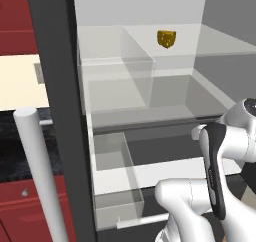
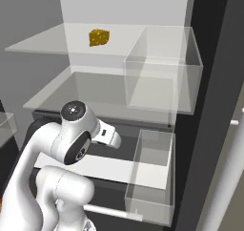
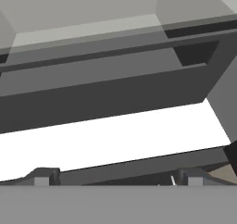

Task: Retrieve the sausage and cheese from the fridge and place them on the cutting board on the counter.

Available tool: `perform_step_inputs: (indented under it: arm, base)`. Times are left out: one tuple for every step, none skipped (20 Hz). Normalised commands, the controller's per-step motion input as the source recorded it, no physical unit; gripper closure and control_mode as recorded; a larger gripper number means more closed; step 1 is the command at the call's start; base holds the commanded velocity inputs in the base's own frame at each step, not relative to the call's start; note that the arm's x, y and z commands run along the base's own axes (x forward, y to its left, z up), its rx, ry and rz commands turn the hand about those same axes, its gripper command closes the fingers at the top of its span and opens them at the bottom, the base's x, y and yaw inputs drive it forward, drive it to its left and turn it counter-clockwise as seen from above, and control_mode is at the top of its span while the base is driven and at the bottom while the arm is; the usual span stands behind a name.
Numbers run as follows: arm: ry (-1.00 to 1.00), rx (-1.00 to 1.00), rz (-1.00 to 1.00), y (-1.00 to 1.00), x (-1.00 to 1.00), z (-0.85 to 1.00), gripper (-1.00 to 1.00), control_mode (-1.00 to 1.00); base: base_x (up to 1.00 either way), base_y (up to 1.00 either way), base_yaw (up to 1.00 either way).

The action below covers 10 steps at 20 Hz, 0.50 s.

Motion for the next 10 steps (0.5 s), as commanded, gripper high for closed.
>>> perform_step_inputs:
  arm:
    - [0.00, 0.00, 0.00, 0.00, 0.00, 0.00, -1.00, 1.00]
    - [0.00, 0.00, 0.00, 0.00, 0.00, 0.00, -1.00, 1.00]
    - [0.00, 0.00, 0.00, 0.00, 0.00, 0.00, -1.00, 1.00]
    - [0.00, 0.00, 0.00, 0.00, 0.00, 0.00, -1.00, 1.00]
    - [0.00, 0.00, 0.00, 0.00, 0.00, 0.00, -1.00, 1.00]
    - [0.00, 0.00, 0.00, 0.00, 0.00, 0.00, -1.00, 1.00]
    - [0.00, 0.00, 0.00, 0.00, 0.00, 0.00, -1.00, 1.00]
    - [0.00, 0.00, 0.00, 0.00, 0.00, 0.00, -1.00, 1.00]
    - [0.00, 0.00, 0.00, 0.00, 0.00, 0.00, -1.00, 1.00]
    - [-0.17, 0.00, 0.15, 0.00, -0.09, 0.04, -1.00, -1.00]
  base:
    - [0.13, 0.00, 0.10]
    - [0.03, 0.00, 0.02]
    - [0.00, 0.01, 0.00]
    - [0.00, 0.00, 0.00]
    - [0.00, 0.00, 0.00]
    - [0.00, 0.00, 0.00]
    - [0.00, 0.00, 0.00]
    - [0.00, 0.00, 0.00]
    - [0.00, 0.00, 0.09]
    - [0.00, 0.00, 0.00]
